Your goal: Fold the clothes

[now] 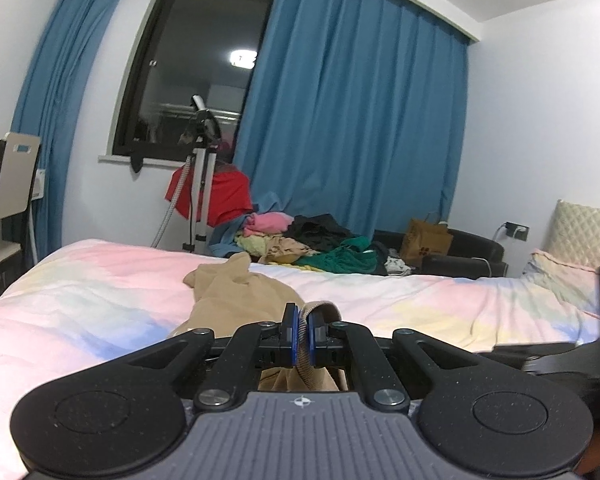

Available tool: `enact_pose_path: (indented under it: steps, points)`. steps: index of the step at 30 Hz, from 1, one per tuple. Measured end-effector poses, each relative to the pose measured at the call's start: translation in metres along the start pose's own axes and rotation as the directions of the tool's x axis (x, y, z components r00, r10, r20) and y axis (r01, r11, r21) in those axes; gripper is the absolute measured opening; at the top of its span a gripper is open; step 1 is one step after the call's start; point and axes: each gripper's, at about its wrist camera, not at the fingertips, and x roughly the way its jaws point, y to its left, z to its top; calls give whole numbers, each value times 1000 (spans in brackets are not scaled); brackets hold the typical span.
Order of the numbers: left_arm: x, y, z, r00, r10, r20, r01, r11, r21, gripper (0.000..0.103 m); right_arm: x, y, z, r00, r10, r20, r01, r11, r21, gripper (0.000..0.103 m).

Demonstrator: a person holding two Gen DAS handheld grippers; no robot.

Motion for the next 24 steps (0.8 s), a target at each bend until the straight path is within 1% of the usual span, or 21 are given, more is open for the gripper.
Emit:
enact_pose_path:
  steps: [2,4,5,7,9,10,13,14,16,18,20,21,23,24]
  points:
    - [0,-4,-2,1000,-3,-5,3,1000,-6,6,2,4,-1,999,-28,21,28,1000,5,85]
    - [0,-10,-6,1000,-2,-1,2,1000,16,5,-3,-5,3,994,-93,56,91,995,36,85]
    - [-1,-12,-7,1000,-1,3,1,1000,26,5,-7,-10,4,987,-138,77,134,990,52,85]
    - [-5,-14,-6,1000,-11,11,10,1000,26,5,-16,-19,6,967,-224,119,215,973,84,85]
    - [-8,-13,-6,1000,-18,13,18,1000,13,5,-27,-29,8,951,-267,155,250,961,121,85]
    - [-10,-12,-6,1000,-20,13,19,1000,8,5,-29,-32,9,954,-251,163,231,964,131,86]
    - [-12,-10,-5,1000,-18,16,18,1000,2,5,-30,-31,8,976,-142,162,123,985,120,86]
    - [-12,-9,-4,1000,-15,18,15,1000,1,5,-28,-24,6,984,-90,152,76,993,95,85]
    - [-13,-6,-4,1000,-5,22,5,1000,-4,5,-24,-7,-1,992,6,123,-11,999,38,85]
    - [-11,-4,-5,1000,14,22,-14,1000,-7,5,-18,8,-9,995,67,80,-66,998,-13,85]
    - [-9,-2,-5,999,26,20,-26,1000,-13,5,-11,25,-15,996,84,43,-82,996,-46,85]
    - [-8,-2,-5,999,32,18,-32,999,-18,5,-7,29,-19,997,65,30,-63,996,-64,85]
    - [-6,-1,-4,999,39,21,-38,999,-25,5,0,38,-26,1000,-4,16,5,994,-105,85]
    - [-8,-1,-4,998,52,34,-51,998,-24,5,3,36,-26,999,-32,18,34,996,-88,85]
